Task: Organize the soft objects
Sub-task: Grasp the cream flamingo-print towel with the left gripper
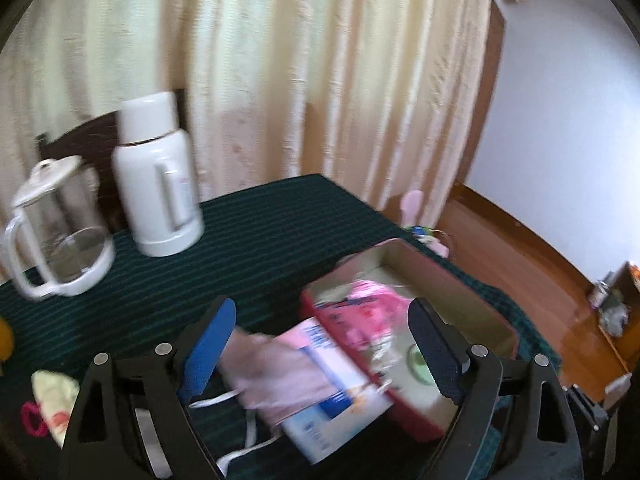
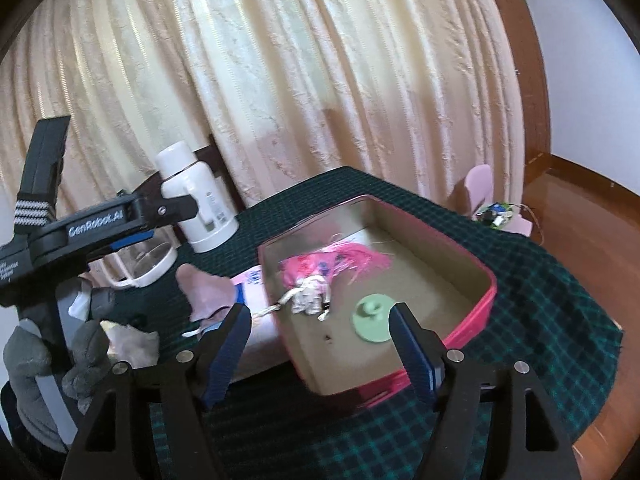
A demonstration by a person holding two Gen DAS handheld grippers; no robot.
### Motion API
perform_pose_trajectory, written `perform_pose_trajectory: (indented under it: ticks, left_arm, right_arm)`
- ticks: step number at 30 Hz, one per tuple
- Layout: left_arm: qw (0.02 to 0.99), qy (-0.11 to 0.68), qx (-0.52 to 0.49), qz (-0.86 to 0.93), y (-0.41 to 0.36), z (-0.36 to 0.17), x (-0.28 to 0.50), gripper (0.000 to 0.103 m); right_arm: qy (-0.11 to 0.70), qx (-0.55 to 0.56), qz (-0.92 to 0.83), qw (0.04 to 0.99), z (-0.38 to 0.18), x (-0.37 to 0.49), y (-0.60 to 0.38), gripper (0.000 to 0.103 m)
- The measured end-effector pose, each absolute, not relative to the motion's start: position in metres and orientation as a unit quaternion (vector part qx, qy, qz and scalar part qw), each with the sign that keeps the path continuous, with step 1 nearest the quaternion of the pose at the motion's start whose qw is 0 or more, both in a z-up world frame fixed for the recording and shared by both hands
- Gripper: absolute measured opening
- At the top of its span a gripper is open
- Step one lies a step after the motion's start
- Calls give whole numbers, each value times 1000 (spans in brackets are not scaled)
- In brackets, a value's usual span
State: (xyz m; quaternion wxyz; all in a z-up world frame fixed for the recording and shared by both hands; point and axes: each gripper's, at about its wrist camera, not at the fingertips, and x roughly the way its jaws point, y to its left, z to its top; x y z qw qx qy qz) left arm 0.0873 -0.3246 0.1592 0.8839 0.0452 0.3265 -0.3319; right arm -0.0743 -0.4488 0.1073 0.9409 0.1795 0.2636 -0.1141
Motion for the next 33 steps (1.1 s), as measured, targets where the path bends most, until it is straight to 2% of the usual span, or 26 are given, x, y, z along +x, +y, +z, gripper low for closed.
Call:
perform_pose_trajectory:
  ticks: [18,33]
  left_arm:
    - [930,331,-12,-157,-150,137,78,90]
    - [925,374,-59,-33,-56,91,101,90]
  right_arm:
    - [304,126,-38,944,95,2,-384,76]
    - [348,93,-38,932,76,58,-365,76]
